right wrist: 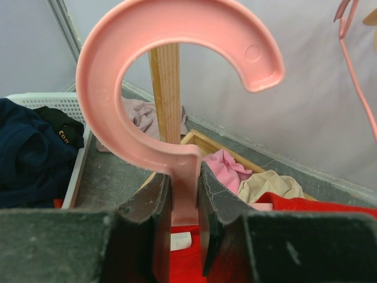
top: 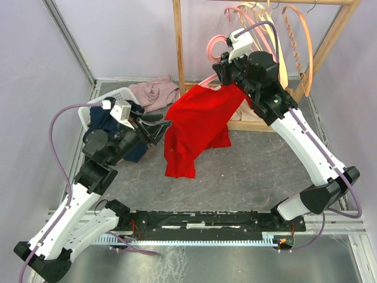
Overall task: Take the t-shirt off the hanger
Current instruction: Remove the T-shirt from the clothesline.
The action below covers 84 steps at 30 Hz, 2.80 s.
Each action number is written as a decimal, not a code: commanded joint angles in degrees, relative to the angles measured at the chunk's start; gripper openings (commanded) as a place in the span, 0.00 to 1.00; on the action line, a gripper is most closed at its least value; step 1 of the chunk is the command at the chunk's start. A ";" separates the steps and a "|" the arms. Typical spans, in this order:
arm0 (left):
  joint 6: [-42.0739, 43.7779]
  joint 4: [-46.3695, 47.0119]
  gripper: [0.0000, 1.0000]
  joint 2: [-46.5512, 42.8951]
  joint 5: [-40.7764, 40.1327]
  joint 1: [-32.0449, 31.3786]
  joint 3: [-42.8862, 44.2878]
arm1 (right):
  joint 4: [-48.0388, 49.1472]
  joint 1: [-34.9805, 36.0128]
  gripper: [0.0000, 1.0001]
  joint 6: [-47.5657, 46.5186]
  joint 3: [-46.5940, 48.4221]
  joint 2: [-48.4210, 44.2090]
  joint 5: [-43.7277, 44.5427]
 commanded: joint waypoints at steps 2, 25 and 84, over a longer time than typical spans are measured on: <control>0.70 3.10 0.58 -1.59 -1.48 -0.20 -4.61 | 6.46 -0.93 0.01 2.43 4.57 -0.17 1.31; 1.51 12.60 0.60 -6.08 -14.20 -0.25 -15.19 | 6.30 -1.13 0.01 4.65 4.71 -0.94 -1.11; -6.70 -7.30 0.05 -25.88 -39.07 -0.25 -20.42 | 6.50 -4.18 0.01 8.62 9.92 3.10 5.27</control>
